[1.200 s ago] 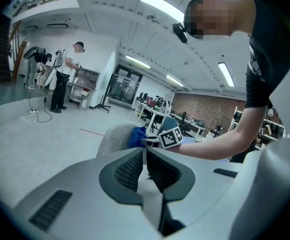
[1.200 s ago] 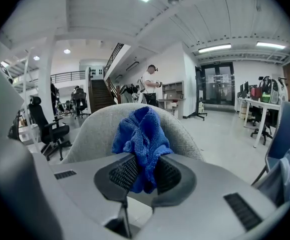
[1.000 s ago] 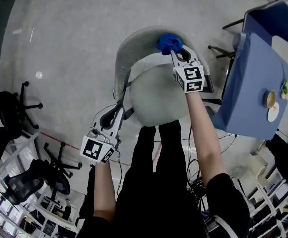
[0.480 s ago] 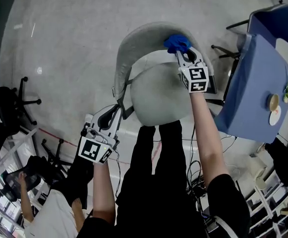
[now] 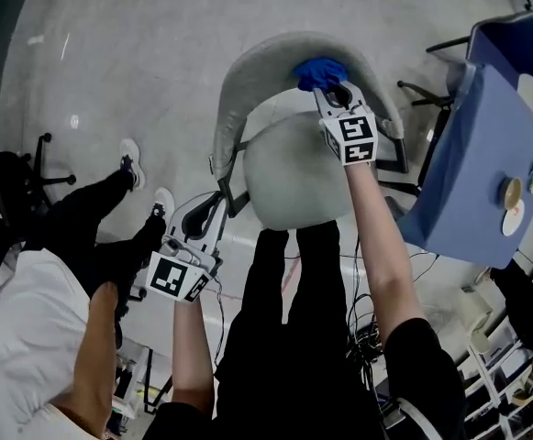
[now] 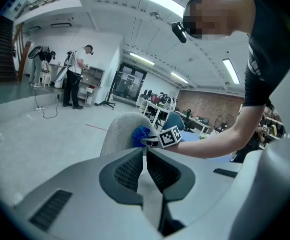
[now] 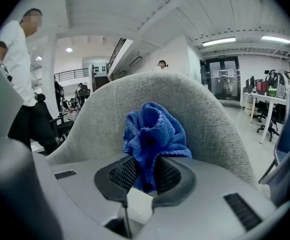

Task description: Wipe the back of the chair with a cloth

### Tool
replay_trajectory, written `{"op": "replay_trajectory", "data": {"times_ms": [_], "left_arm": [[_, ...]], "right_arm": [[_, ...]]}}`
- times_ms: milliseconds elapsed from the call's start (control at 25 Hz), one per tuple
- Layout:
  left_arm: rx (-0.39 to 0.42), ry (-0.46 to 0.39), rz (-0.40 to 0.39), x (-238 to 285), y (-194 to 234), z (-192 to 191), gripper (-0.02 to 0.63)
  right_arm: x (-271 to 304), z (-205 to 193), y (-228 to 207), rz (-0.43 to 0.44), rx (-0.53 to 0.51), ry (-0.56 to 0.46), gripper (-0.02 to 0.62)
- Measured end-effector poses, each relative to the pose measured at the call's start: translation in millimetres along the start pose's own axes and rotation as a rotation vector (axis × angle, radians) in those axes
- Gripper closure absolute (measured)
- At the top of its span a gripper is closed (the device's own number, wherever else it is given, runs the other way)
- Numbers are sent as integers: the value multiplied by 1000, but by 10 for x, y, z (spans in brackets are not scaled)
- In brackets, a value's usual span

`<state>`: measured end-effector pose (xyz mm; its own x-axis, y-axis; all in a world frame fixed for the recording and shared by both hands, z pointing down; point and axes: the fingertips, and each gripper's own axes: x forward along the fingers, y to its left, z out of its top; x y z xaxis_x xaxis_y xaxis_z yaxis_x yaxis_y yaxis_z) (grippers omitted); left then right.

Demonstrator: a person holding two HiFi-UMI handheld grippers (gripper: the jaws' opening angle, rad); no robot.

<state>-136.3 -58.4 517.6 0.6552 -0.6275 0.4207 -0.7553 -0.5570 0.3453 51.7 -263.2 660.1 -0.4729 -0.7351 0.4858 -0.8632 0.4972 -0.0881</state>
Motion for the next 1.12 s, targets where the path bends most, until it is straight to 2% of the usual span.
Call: {"op": "replay_trajectory", "data": {"times_ms": [320, 520, 960, 1120], "left_arm": [[-12, 2, 16, -114, 101, -155, 565], [-17, -3, 24, -52, 18, -147, 565], [-27, -6, 48, -139, 128, -223, 565], [-33, -7, 53, -160, 151, -237, 565]], "right_arm": [[214, -61, 396, 74, -27, 2, 508], [258, -69, 477, 122, -88, 14, 508], [393, -95, 832, 192, -82, 16, 508], [431, -116, 980, 230, -134, 19, 508]]}}
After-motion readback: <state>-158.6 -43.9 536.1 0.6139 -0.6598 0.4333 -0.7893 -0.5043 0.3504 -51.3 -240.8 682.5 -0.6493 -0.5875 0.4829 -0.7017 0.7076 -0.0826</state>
